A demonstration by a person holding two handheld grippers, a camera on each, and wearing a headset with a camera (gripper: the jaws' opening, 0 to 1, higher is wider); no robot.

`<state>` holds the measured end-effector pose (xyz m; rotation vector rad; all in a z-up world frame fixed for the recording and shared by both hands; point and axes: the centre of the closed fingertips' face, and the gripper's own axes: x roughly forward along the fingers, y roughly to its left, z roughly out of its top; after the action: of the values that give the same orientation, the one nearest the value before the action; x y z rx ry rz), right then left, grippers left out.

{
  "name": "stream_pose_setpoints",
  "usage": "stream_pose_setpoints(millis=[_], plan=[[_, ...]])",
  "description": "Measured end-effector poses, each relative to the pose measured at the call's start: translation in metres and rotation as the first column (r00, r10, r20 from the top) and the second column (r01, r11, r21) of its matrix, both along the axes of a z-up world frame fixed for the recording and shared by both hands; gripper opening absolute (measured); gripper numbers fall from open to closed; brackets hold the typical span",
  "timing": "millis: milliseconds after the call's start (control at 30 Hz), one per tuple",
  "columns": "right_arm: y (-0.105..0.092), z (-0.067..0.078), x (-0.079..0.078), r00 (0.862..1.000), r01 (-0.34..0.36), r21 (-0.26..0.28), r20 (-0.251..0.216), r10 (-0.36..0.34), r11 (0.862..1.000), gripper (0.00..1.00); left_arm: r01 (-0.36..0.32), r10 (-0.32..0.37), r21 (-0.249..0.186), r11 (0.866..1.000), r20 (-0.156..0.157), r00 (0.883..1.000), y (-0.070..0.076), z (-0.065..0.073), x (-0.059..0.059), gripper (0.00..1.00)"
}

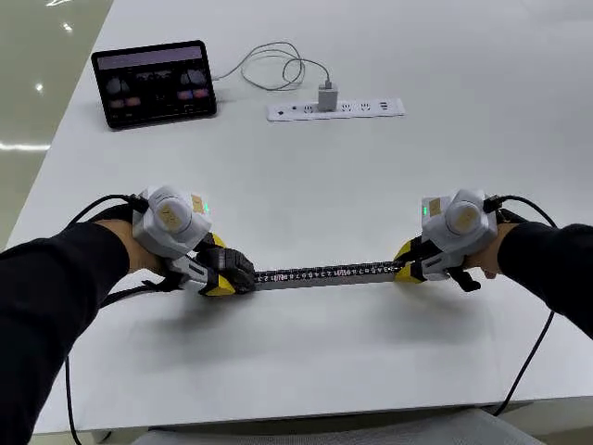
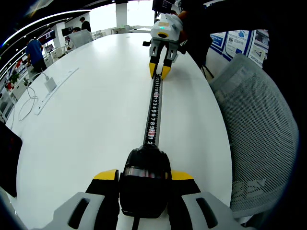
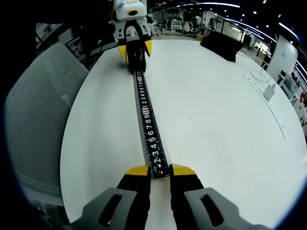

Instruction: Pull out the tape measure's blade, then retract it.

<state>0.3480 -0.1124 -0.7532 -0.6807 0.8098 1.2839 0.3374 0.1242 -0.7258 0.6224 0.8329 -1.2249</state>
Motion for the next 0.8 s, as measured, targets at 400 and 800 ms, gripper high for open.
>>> stream_pose_setpoints(millis=[400,800], plan=[[-0.0004,0.0002,-0.0008,1.000,-0.002,0.004,-0.002,0.002,1.000,0.10,-0.001,0.001,0.000,1.000,0.002,1.000,0.0000,-0.0002,0.0000,0.35],[-0.0016,-0.0014,0.0003,1.000,-0.001,0.003,-0.007,0.002,1.000,0.10,0.001,-0.001,-0.001,1.000,0.002,1.000,-0.0006,-0.0006,0.0002,0.35]])
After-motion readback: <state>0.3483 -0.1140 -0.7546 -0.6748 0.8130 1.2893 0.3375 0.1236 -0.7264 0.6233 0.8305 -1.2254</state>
